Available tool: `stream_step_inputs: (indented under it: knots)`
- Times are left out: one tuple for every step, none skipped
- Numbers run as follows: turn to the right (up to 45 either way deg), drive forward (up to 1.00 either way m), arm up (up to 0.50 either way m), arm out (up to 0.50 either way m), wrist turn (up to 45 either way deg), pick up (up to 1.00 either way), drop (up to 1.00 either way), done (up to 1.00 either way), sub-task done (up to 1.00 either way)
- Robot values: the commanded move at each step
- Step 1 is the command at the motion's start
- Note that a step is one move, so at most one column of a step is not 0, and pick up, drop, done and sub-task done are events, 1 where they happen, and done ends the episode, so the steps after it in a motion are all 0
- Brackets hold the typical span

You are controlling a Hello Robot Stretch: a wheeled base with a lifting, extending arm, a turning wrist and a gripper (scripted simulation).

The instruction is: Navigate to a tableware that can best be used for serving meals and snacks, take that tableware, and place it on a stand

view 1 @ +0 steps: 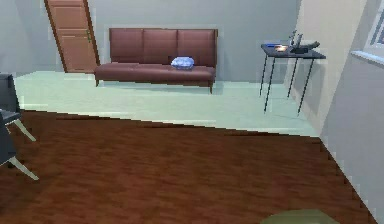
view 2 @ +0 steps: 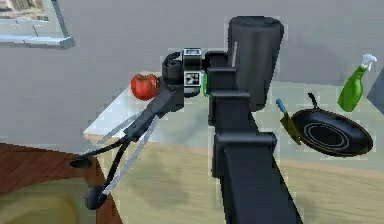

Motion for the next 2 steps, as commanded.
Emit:
stream_step_inputs:
  knots:
    - [0.0,0.00,0.00,-0.26,0.0,0.00,0.00,0.00,0.00]
    - [-24.0,0.00,0.00,0.00,0.0,0.00,0.00,0.00,0.00]
